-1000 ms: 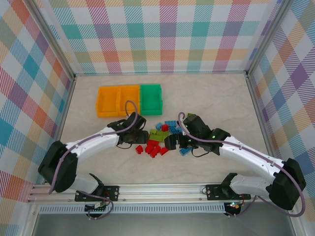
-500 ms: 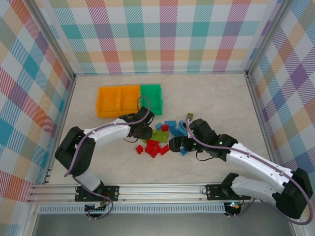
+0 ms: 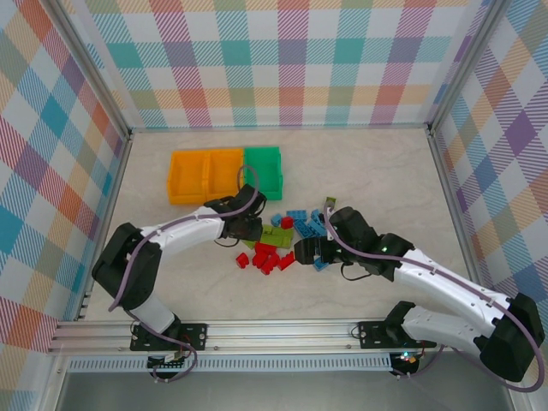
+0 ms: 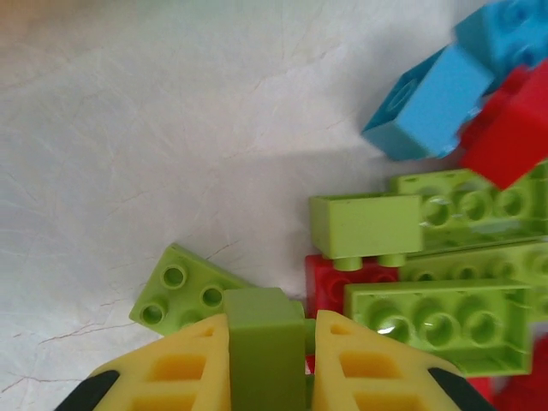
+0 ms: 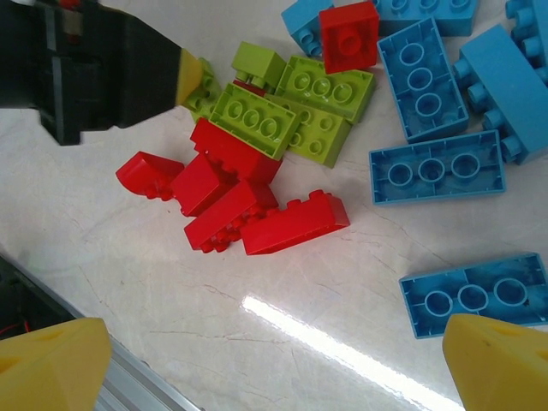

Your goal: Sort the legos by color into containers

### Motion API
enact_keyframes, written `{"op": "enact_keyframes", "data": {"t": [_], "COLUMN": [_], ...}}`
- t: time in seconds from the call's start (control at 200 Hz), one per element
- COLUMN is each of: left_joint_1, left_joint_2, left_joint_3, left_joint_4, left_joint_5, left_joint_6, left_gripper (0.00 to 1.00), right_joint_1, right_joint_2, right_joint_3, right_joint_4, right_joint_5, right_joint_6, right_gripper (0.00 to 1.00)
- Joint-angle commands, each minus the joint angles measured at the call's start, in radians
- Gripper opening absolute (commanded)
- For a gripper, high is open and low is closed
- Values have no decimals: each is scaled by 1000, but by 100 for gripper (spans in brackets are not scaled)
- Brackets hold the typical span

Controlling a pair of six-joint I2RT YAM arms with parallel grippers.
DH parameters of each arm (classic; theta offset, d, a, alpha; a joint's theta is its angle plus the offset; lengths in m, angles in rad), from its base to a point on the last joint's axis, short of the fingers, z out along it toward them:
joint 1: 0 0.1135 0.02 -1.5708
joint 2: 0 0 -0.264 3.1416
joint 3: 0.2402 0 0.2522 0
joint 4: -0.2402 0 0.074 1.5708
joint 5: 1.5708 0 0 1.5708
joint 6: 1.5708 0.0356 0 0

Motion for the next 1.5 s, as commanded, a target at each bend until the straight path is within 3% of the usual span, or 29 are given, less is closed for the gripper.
{"op": "enact_keyframes", "data": {"t": [0.0, 0.125, 0.25, 0.57, 0.73, 0.965, 1.14, 1.28, 1.495], "left_joint_1": [61, 175, 317, 573, 633, 637, 607, 454, 185], "left_joint_2": [-136, -202, -174, 135, 231, 158, -41, -263, -486], "left_joint_3": [22, 70, 146, 369, 412, 387, 321, 257, 296], "left_joint_4": [-5, -20, -6, 46, 54, 59, 57, 24, -234], "left_joint_5": [21, -17, -71, -86, -13, 33, 181, 217, 255], "left_joint_6": [-7, 20, 44, 30, -8, -7, -37, 28, 348], "left_gripper": [19, 21, 21, 20, 29, 52, 52, 52, 53], "right_joint_1": [4, 3, 3, 3, 4, 4, 3, 2, -8], "right_joint_2": [-28, -41, -41, -89, -130, -129, -71, 60, 353], "right_joint_3": [-8, -18, -18, -20, -27, -26, 1, 70, 252], "right_joint_4": [14, 29, 51, -1, -25, -16, 10, -9, -74], "right_joint_5": [16, 17, 8, -3, 5, 23, 74, 144, 219], "right_joint_6": [6, 9, 10, 26, 40, 53, 22, -43, -202], "right_gripper": [100, 100, 100, 100, 100, 100, 99, 100, 100]}}
